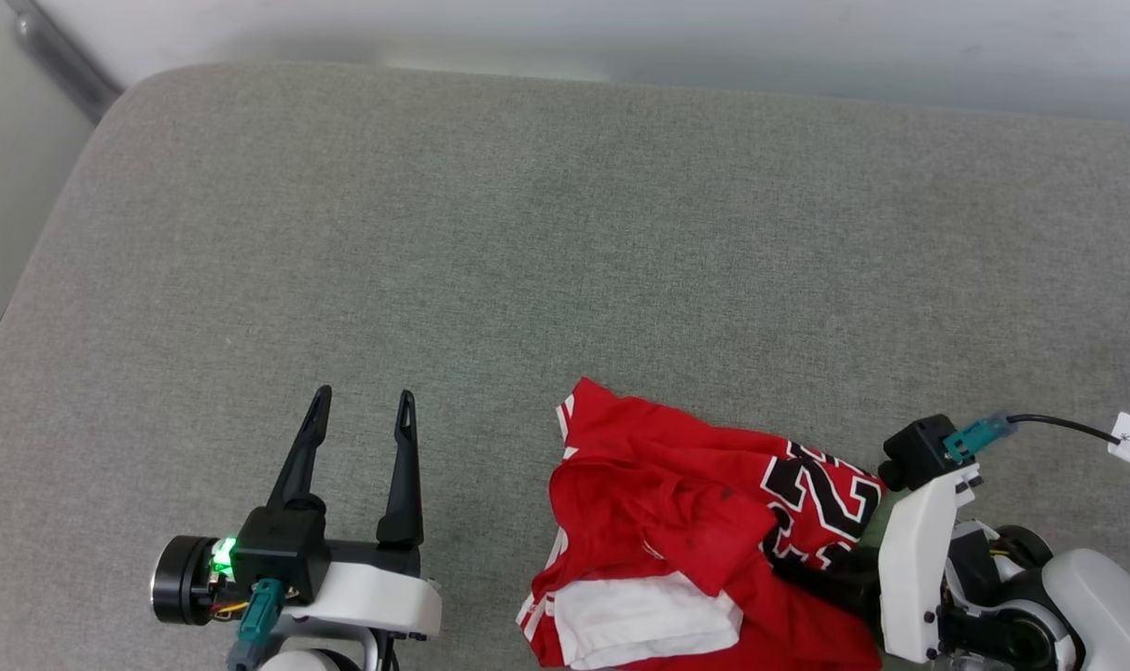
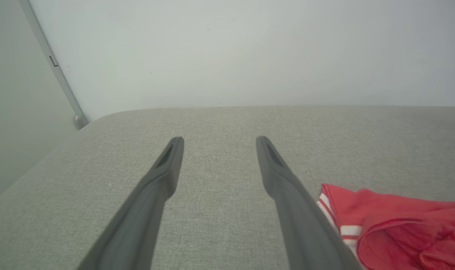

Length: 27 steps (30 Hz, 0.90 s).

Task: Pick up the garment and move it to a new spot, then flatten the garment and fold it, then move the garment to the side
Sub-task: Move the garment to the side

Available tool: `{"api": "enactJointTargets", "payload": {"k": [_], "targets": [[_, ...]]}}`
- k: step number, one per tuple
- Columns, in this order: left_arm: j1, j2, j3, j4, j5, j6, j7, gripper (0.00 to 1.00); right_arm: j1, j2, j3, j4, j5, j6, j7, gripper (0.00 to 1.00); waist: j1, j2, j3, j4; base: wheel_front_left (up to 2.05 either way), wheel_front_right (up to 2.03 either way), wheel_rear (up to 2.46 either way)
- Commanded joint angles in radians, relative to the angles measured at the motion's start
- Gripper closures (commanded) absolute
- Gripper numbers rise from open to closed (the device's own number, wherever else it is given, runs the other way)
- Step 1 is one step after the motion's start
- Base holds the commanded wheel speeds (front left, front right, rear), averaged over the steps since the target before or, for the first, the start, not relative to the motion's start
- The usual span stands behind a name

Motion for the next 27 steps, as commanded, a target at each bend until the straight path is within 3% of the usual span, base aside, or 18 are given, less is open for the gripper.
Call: {"api": "enactJointTargets", "payload": {"k": [1,6,14,22,23,27], "targets": [[-0.009,-0.001,0.003,0.002,-0.005,0.005,-0.002,0.00,0.020,0.012,0.050,0.039,0.000,-0.003,0.000,1.00,0.0000,0.0000,0.001,0.001,0.00,0.00,0.00],[0.003,-0.001,0.006,0.013,-0.003,0.008,-0.002,0.00,-0.043,-0.026,0.072,0.014,0.005,-0.003,-0.078,1.00,0.0000,0.0000,-0.021,-0.003,0.00,0.00,0.00],[0.043,-0.001,0.020,0.010,-0.003,0.012,-0.002,0.00,-0.159,-0.140,0.154,-0.087,-0.028,-0.002,-0.158,1.00,0.0000,0.0000,-0.088,-0.056,0.00,0.00,0.00],[0.062,-0.001,0.032,-0.010,-0.018,0.025,-0.002,0.00,-0.249,-0.260,0.208,-0.216,-0.034,-0.002,-0.159,1.00,0.0000,0.0000,-0.094,-0.195,0.00,0.00,0.00],[0.048,-0.001,0.044,-0.013,-0.016,0.025,-0.002,0.00,-0.270,-0.301,0.218,-0.250,-0.046,-0.002,-0.156,1.00,0.0000,0.0000,-0.077,-0.251,0.00,0.00,0.00],[0.027,-0.001,0.053,-0.024,-0.005,0.016,-0.002,0.00,-0.299,-0.342,0.203,-0.258,-0.067,-0.002,-0.173,1.00,0.0000,0.0000,-0.036,-0.315,0.00,0.00,0.00]]}}
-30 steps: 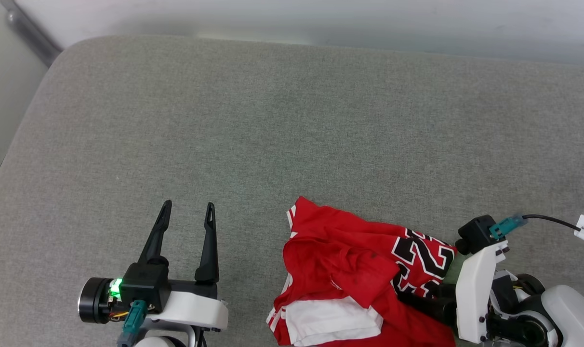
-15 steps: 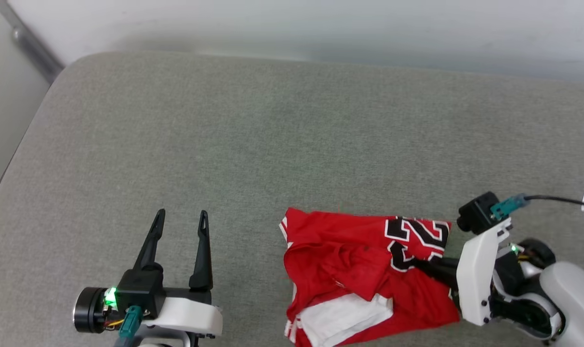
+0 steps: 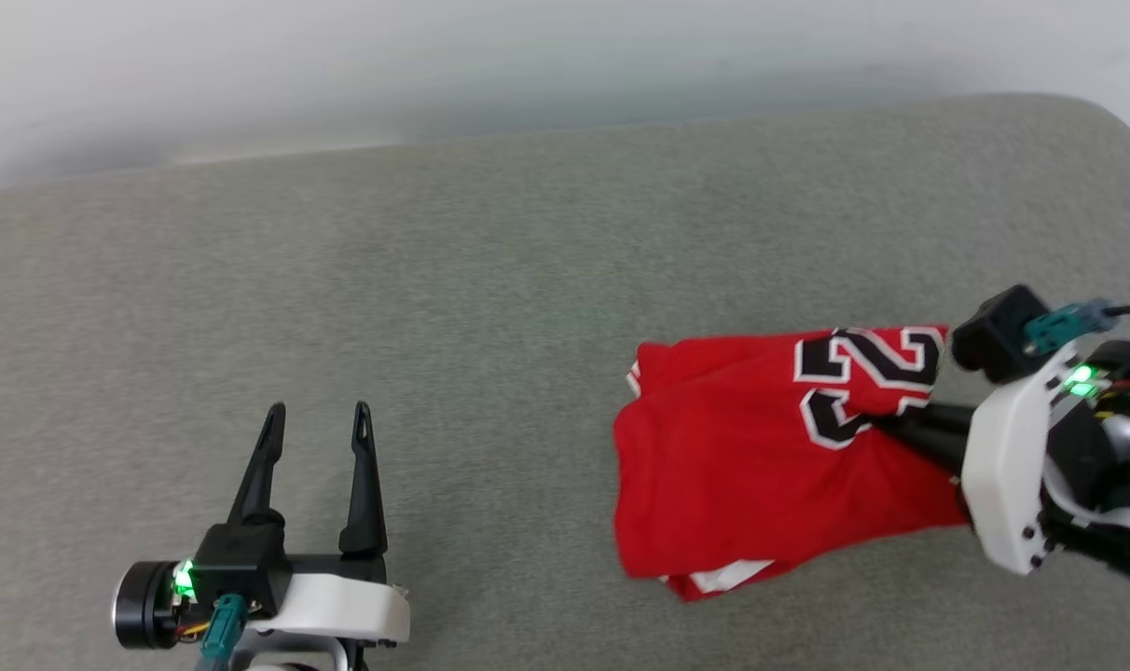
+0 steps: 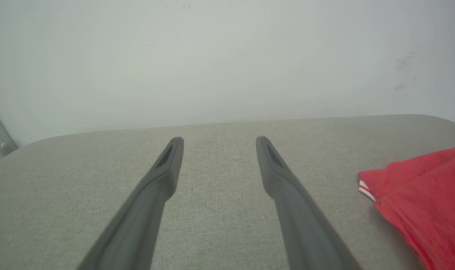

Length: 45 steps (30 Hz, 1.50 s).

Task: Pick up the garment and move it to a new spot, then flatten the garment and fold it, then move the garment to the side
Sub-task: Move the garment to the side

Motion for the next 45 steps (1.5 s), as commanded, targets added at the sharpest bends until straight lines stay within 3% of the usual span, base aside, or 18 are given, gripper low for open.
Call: {"api": "enactJointTargets", "payload": {"k": [1,4,11,22,29,34,35,36,37,39,45], "targets": [[-0.020,-0.001,0.001,-0.004,0.006,-0.005,-0.002,0.00,-0.024,-0.014,-0.011,0.001,-0.012,-0.001,-0.013,1.00,-0.0001,0.0000,0.040,-0.055,0.00,0.00,0.00],[-0.049,-0.001,0.012,-0.017,0.021,-0.018,-0.002,0.00,-0.055,-0.054,-0.025,0.036,-0.059,-0.001,-0.034,1.00,-0.0001,0.0000,0.092,-0.095,0.00,0.00,0.00],[-0.102,0.010,0.022,-0.039,0.040,-0.040,-0.002,0.00,-0.138,-0.122,-0.052,0.146,-0.160,-0.001,-0.083,1.00,-0.0001,0.0000,0.184,-0.109,0.00,0.00,0.00],[-0.193,0.037,0.027,-0.078,0.056,-0.063,-0.002,0.00,-0.249,-0.171,-0.140,0.480,-0.324,-0.001,-0.150,1.00,-0.0001,0.0000,0.340,-0.096,0.00,0.00,0.00],[-0.230,0.051,0.026,-0.097,0.061,-0.065,-0.002,0.00,-0.300,-0.149,-0.234,0.697,-0.365,-0.001,-0.214,1.00,-0.0001,0.0000,0.403,-0.087,0.00,0.00,0.00],[-0.237,0.059,0.035,-0.104,0.057,-0.063,-0.002,0.00,-0.326,-0.101,-0.270,0.779,-0.409,-0.001,-0.272,1.00,-0.0001,0.0000,0.417,-0.093,0.00,0.00,0.00],[-0.236,0.060,0.036,-0.102,0.057,-0.061,-0.002,0.00,-0.329,-0.081,-0.279,0.792,-0.407,-0.001,-0.282,0.87,-0.0001,0.0000,0.415,-0.096,0.00,0.00,0.00],[-0.233,0.060,0.037,-0.100,0.058,-0.059,-0.002,0.00,-0.331,-0.060,-0.288,0.807,-0.404,-0.001,-0.289,0.66,-0.0001,0.0000,0.409,-0.098,0.00,0.00,0.00],[-0.229,0.059,0.036,-0.097,0.059,-0.057,-0.002,0.00,-0.333,-0.047,-0.294,0.817,-0.408,-0.001,-0.295,0.00,-0.0001,0.0000,0.402,-0.100,0.00,0.00,0.00],[-0.221,0.057,0.032,-0.089,0.057,-0.054,-0.002,0.00,-0.339,-0.039,-0.302,0.838,-0.428,-0.001,-0.306,0.00,-0.0001,0.0000,0.380,-0.099,0.00,0.00,0.00],[-0.168,0.038,0.023,-0.064,0.040,-0.039,-0.002,0.00,-0.367,-0.007,-0.412,0.857,-0.557,-0.001,-0.522,0.00,-0.0001,0.0000,0.239,-0.069,0.00,0.00,0.00]]}}
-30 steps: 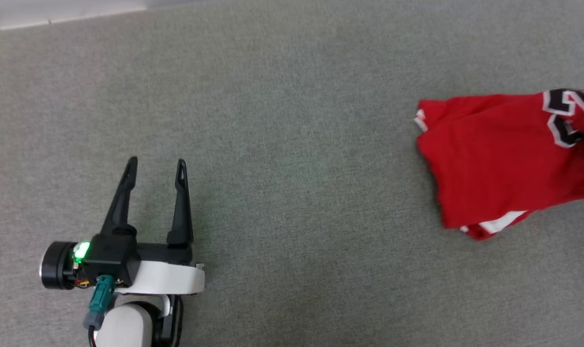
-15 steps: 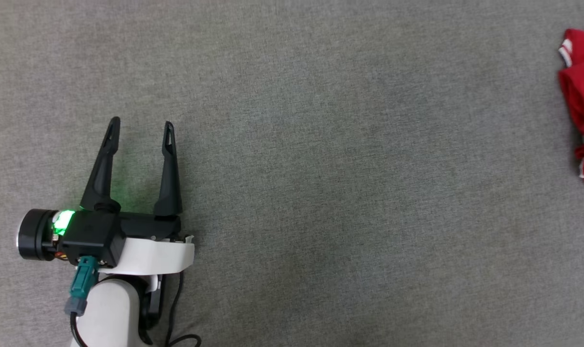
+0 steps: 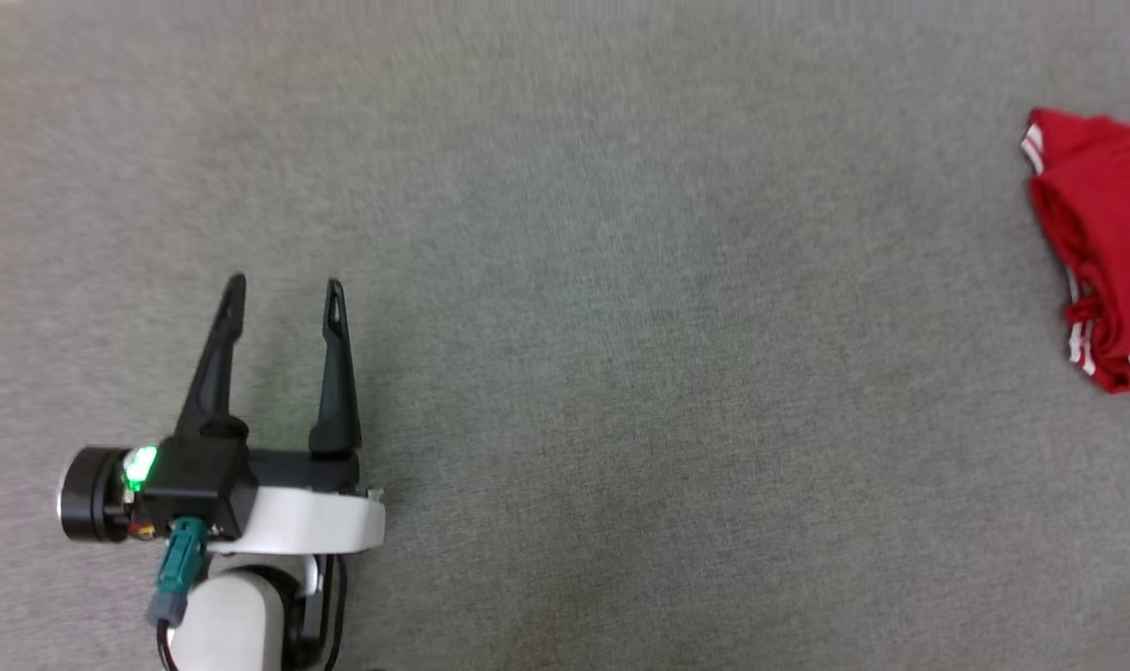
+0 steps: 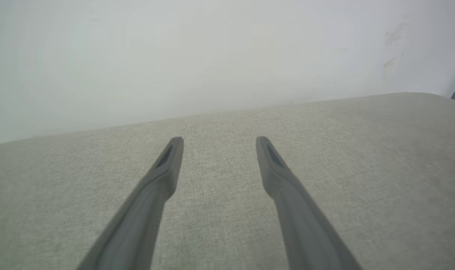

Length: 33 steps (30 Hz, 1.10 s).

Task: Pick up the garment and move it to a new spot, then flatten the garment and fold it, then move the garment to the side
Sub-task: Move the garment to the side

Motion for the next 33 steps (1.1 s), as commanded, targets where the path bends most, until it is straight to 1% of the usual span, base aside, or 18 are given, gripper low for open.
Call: {"api": "enactJointTargets", "payload": {"k": [1,5,8,11,15,18,20,25,30,33], "targets": [[0.021,-0.003,0.001,0.003,-0.008,0.007,-0.002,0.00,-0.013,0.035,-0.035,-0.005,-0.011,-0.001,-0.055,0.00,0.0000,0.0000,-0.071,0.021,0.00,0.00,0.00],[0.066,-0.014,0.004,0.012,-0.015,0.013,-0.002,0.00,0.013,0.094,-0.111,-0.051,-0.080,-0.001,-0.206,0.00,0.0000,0.0000,-0.151,0.043,0.00,0.00,0.00],[0.096,-0.019,0.007,0.018,-0.022,0.015,-0.002,0.00,0.045,0.164,-0.183,-0.115,-0.127,-0.001,-0.284,0.00,0.0000,0.0000,-0.203,0.064,0.00,0.00,0.00],[0.125,-0.023,0.007,0.022,-0.025,0.020,-0.002,0.00,0.111,0.240,-0.245,-0.229,-0.161,-0.001,-0.306,0.00,0.0000,0.0000,-0.252,0.089,0.00,0.00,0.00],[0.159,-0.026,0.008,0.029,-0.028,0.020,-0.002,0.00,0.260,0.352,-0.314,-0.458,-0.196,-0.001,-0.307,0.00,0.0000,0.0000,-0.305,0.118,0.00,0.00,0.00],[0.177,-0.030,0.009,0.034,-0.030,0.018,-0.002,0.00,0.375,0.433,-0.331,-0.587,-0.214,-0.001,-0.307,0.00,0.0000,0.0000,-0.335,0.133,0.00,0.00,0.00],[0.190,-0.031,0.009,0.038,-0.030,0.018,-0.002,0.00,0.446,0.479,-0.328,-0.647,-0.217,-0.001,-0.307,0.00,0.0000,0.0000,-0.353,0.140,0.00,0.00,0.00],[0.215,-0.034,0.012,0.049,-0.031,0.019,-0.002,0.00,0.605,0.576,-0.306,-0.716,-0.213,-0.001,-0.307,0.00,0.0000,0.0000,-0.394,0.154,0.00,0.00,0.00],[0.243,-0.035,0.023,0.057,-0.034,0.018,-0.002,0.00,0.729,0.626,-0.302,-0.726,-0.193,-0.001,-0.307,0.00,0.0000,0.0000,-0.432,0.163,0.00,0.00,0.00],[0.259,-0.036,0.027,0.064,-0.037,0.014,-0.002,0.00,0.781,0.645,-0.313,-0.722,-0.185,-0.001,-0.308,0.00,0.0000,0.0000,-0.447,0.164,0.00,0.00,0.00]]}}
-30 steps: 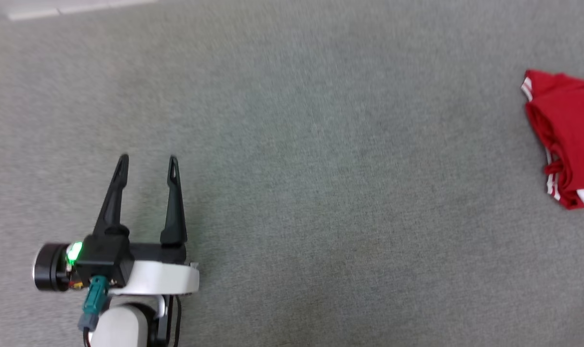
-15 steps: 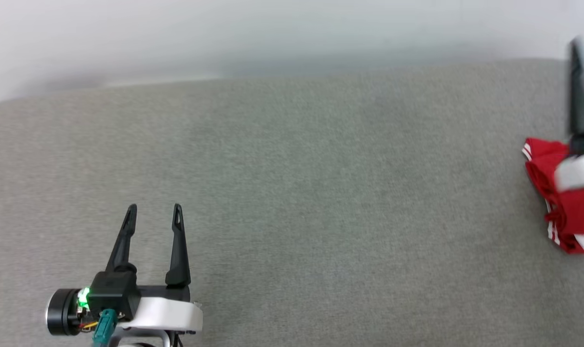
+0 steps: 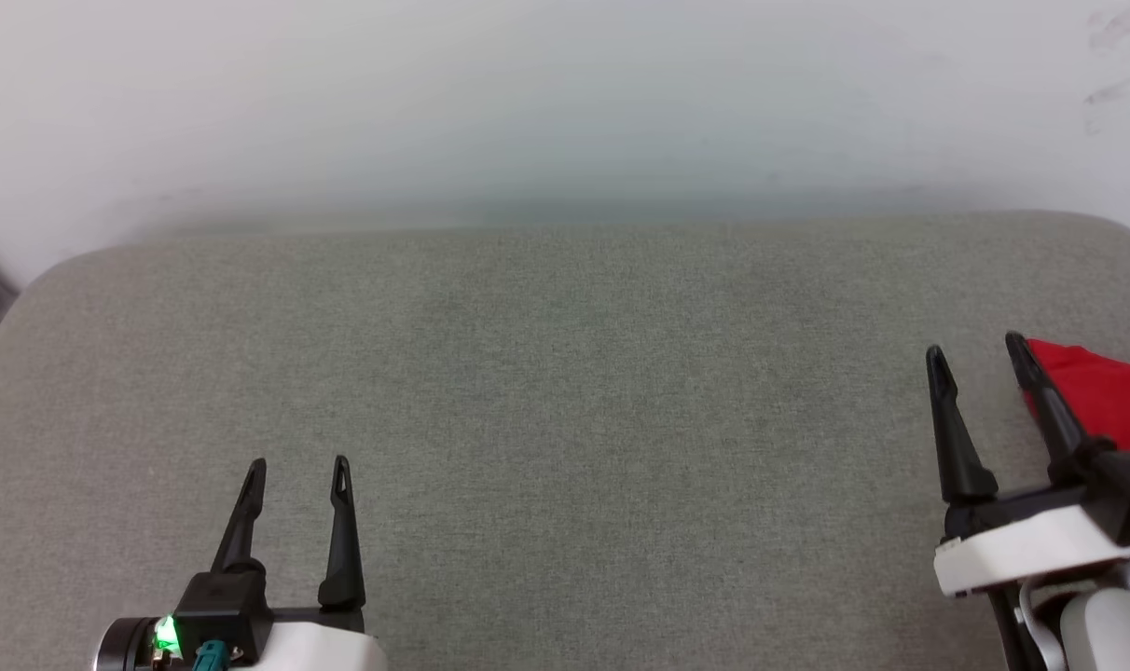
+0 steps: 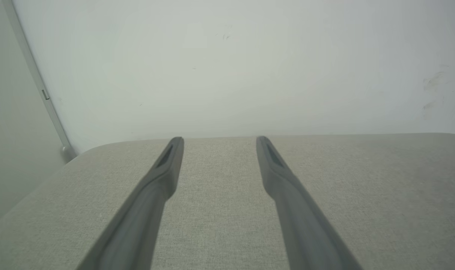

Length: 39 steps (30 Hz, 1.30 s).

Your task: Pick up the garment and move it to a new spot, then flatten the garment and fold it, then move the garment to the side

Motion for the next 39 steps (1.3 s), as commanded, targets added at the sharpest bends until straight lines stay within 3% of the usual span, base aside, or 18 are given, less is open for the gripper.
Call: {"api": "enactJointTargets", "payload": {"k": [1,9,25,26,31,39], "targets": [[0.015,-0.001,0.005,0.007,-0.004,-0.006,-0.002,0.00,0.037,0.018,-0.011,-0.005,0.007,-0.001,-0.001,0.00,0.0002,0.0000,-0.012,0.003,0.00,0.00,0.00],[0.045,-0.003,0.001,0.046,-0.024,-0.021,-0.002,0.00,0.159,0.068,-0.038,-0.032,0.011,-0.001,-0.002,0.00,0.0002,0.0000,-0.039,0.009,0.00,0.00,0.00],[0.078,-0.004,-0.015,0.071,-0.036,-0.030,-0.002,0.00,0.278,0.104,-0.058,-0.072,0.002,-0.001,-0.002,0.00,0.0002,0.0000,-0.063,0.008,0.00,0.00,0.00],[0.064,-0.003,-0.013,0.073,-0.038,-0.034,0.000,1.00,0.269,0.098,-0.056,-0.063,0.003,0.000,0.000,1.00,0.0002,0.0000,-0.063,0.008,0.00,0.00,0.00],[0.072,-0.003,-0.012,0.118,-0.055,-0.035,0.006,1.00,0.275,0.099,-0.052,-0.021,0.020,0.000,0.006,1.00,0.0002,0.0000,-0.063,0.008,0.00,0.00,0.00],[0.042,-0.001,0.002,0.136,-0.225,-0.051,0.045,1.00,0.248,0.098,-0.055,-0.004,0.186,0.000,0.043,1.00,0.0002,0.0000,-0.060,0.007,0.00,0.00,0.00]]}}
